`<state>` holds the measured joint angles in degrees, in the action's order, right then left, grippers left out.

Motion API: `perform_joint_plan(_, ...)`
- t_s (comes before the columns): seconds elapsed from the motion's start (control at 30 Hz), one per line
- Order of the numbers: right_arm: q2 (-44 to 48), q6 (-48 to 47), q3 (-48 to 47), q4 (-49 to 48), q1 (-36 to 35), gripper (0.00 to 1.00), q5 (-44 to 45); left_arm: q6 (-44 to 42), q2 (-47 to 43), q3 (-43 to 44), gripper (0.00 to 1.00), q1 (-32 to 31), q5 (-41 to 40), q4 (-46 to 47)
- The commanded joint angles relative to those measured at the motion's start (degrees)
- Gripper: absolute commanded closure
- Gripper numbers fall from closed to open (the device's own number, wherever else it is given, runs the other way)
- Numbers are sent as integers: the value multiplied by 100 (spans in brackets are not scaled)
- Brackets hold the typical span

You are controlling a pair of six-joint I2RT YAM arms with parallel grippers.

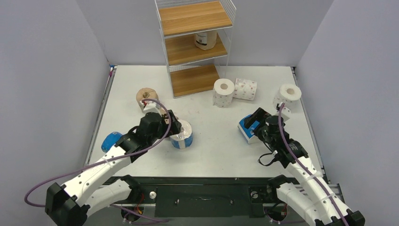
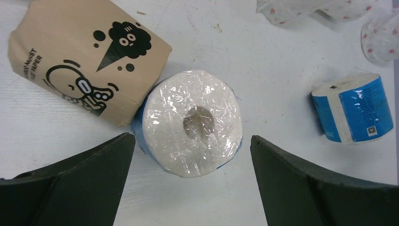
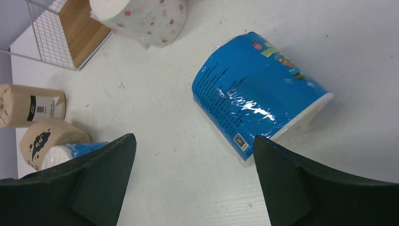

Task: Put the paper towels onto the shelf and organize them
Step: Adjust the paper towel at the center of the board.

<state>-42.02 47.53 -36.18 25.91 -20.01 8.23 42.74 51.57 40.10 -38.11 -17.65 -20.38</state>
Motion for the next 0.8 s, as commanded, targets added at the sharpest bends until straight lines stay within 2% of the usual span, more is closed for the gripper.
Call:
perform_joint_plan(0.0, -187, -142, -302, -210, -336, 10, 192, -174, 875, 733, 11, 37, 483, -267)
perform_joint_plan(0.1, -189, -222, -334, -182, -368, 10, 200, -189, 1211, 1024, 19, 32, 441, -568)
perform_joint_plan(0.4, -236, -320, -303, -213, -370, 10, 276, 163, 1356, 1065, 22, 36, -20, -1087)
perform_joint_plan(0.57, -329, -277, -89, -423, -371, 10, 160, 244, 1532, 993, 24, 33, -161, -1105)
perform_joint_plan(0.77, -268, -245, 69, -528, -370, 10, 111, 339, 1766, 907, 32, 31, -128, -956)
